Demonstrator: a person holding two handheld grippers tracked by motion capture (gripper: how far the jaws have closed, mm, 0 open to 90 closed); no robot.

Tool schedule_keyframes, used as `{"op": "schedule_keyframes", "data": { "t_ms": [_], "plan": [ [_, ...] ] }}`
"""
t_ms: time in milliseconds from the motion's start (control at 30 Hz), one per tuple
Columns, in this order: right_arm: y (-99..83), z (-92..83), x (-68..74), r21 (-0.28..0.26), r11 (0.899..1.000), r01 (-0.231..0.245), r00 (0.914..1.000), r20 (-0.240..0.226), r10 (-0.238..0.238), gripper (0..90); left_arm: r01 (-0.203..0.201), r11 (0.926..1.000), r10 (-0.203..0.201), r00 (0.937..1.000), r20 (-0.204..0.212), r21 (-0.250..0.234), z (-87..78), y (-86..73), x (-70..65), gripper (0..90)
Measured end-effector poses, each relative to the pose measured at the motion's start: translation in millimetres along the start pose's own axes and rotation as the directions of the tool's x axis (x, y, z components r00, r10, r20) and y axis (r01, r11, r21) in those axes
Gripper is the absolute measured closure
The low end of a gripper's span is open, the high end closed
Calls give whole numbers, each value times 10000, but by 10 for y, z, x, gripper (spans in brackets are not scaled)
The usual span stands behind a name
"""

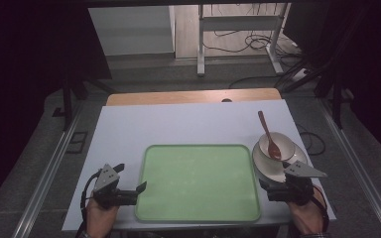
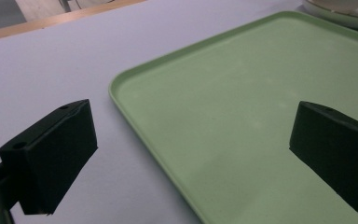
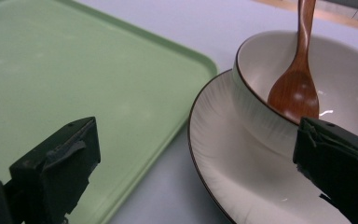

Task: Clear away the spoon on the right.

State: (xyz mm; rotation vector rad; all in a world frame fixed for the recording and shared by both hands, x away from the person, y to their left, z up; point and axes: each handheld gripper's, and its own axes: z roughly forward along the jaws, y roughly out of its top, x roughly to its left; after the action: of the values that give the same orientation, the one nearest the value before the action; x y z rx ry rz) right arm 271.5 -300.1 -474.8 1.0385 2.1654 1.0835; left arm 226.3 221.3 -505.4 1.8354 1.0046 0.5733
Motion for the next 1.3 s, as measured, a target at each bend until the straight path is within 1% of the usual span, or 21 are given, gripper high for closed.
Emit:
{"op": "schedule_keyframes", "data": {
  "t_ms": [33, 67, 200, 433, 567, 667, 800, 967, 1067, 1200, 1233, 1300],
  "plan": [
    [0, 0, 0, 0, 10000, 0, 10000, 0, 0, 3, -41, 10000, 41, 10000, -45, 27, 2, -1, -3, 6],
    [-12, 8, -12, -1, 9999, -138, 9999, -30, 138, 4, -46, 10000, 46, 10000, 18, 24, 5, -3, -6, 6],
    [-15, 1, -22, -117, 9996, -254, 9997, -31, 253, 3, -47, 10000, 47, 9999, 126, -34, 13, -4, -13, 5],
    [-25, 4, -42, -207, 9991, -368, 9992, -173, 364, 0, 87, 9999, -84, 9997, 237, -120, 12, -6, -5, 7],
    [-21, -6, -44, -270, 9990, -370, 9992, -188, 365, 0, -10, 9999, 13, 9998, 184, -151, 15, -9, -11, 7],
    [-20, -1, -42, -317, 9986, -433, 9989, -208, 426, 0, -167, 9998, 168, 9998, 123, -77, 27, -14, -17, 6],
    [-16, 3, -36, -349, 9985, -420, 9990, -191, 414, 0, -189, 9998, 189, 9998, 91, -34, 32, -15, -19, 6],
    [-2, -9, -45, -330, 9991, -272, 9996, -65, 270, 0, -195, 9998, 195, 9998, 90, -53, 30, -14, -20, 6],
    [21, -1, -53, -208, 9997, -118, 9999, 69, 119, 0, -216, 9998, 217, 9997, 76, -32, 32, -15, -22, 6],
    [40, -3, -57, -285, 9995, -136, 9999, 98, 139, 0, -185, 9998, 185, 9998, 77, -18, 32, -15, -21, 6],
    [54, -4, -62, -331, 9994, -112, 9998, 174, 118, 0, -156, 9999, 156, 9998, 82, -3, 34, -15, -22, 6],
    [67, -5, -73, -396, 9990, -223, 9996, 155, 229, 0, -143, 9999, 143, 9999, 85, 11, 36, -14, -24, 6]
  ]
}}
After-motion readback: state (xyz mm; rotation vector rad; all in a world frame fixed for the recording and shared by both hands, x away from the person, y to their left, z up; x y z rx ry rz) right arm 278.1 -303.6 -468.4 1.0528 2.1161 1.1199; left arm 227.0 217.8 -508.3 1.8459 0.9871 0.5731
